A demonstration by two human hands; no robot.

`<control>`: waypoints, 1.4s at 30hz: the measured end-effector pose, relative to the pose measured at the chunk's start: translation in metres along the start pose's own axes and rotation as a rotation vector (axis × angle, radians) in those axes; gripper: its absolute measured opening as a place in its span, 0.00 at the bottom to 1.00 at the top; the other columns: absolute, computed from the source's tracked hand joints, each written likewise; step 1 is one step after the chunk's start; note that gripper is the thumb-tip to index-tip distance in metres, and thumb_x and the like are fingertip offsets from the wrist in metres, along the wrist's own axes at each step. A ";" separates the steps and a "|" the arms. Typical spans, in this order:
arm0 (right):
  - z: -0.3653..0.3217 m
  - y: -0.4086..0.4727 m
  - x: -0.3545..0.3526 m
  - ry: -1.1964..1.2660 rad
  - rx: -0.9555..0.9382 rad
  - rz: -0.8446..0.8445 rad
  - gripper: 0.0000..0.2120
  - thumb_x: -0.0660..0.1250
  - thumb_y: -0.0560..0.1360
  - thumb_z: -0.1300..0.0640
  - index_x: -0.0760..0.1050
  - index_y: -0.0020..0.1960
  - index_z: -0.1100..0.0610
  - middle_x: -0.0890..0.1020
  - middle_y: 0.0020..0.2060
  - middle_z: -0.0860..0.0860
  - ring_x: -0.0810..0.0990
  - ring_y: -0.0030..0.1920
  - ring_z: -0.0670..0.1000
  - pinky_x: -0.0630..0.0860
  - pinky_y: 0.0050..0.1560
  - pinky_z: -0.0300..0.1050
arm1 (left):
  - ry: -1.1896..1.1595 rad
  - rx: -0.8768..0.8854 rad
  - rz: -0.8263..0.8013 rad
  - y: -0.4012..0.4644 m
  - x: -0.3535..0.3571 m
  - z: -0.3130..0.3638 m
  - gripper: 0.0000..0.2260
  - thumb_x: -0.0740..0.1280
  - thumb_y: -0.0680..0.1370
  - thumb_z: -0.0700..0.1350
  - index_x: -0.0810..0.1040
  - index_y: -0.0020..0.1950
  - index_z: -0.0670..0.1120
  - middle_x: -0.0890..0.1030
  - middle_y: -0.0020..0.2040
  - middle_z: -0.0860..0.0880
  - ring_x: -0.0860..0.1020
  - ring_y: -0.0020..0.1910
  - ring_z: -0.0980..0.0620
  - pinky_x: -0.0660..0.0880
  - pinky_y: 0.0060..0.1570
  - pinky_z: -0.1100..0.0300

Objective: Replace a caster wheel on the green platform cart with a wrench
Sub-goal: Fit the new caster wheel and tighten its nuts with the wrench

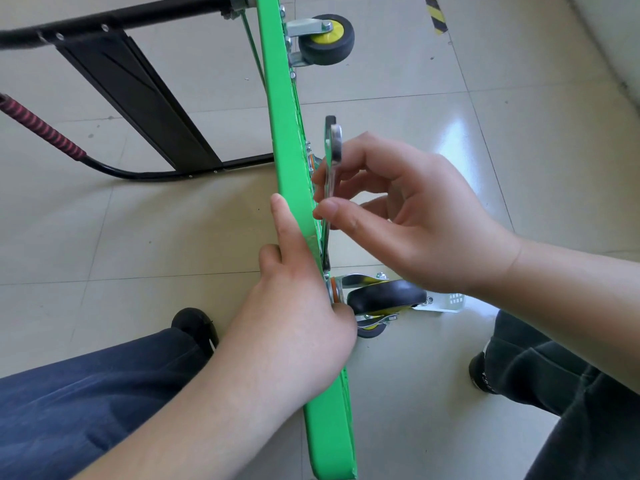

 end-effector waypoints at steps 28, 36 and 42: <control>0.059 0.031 0.004 0.228 0.524 0.108 0.09 0.70 0.81 0.59 0.79 0.57 0.65 0.82 0.52 0.66 0.86 0.42 0.57 0.86 0.45 0.57 | 0.034 0.004 0.008 -0.001 -0.001 0.001 0.54 0.67 0.78 0.49 0.19 0.75 0.57 0.57 0.78 0.54 0.79 0.50 0.44 0.73 0.43 0.52; 0.110 0.016 0.018 0.451 0.995 0.075 0.11 0.68 0.82 0.61 0.76 0.58 0.69 0.83 0.40 0.59 0.87 0.36 0.56 0.86 0.44 0.50 | 0.068 -0.008 0.005 0.000 0.000 0.001 0.54 0.67 0.78 0.50 0.17 0.74 0.57 0.56 0.79 0.55 0.79 0.44 0.47 0.71 0.38 0.54; 0.123 0.001 0.029 0.509 1.189 0.122 0.05 0.68 0.82 0.62 0.75 0.52 0.65 0.82 0.30 0.56 0.86 0.31 0.55 0.86 0.38 0.48 | 0.073 0.003 0.004 0.001 0.001 0.000 0.54 0.67 0.79 0.49 0.17 0.75 0.57 0.56 0.78 0.54 0.78 0.43 0.48 0.70 0.37 0.55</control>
Point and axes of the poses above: each hand's wrist, its own y-axis towards the middle knuckle, its own x-axis out of the palm, z = x × y, the point moved 6 cm from there along y, towards the middle knuckle
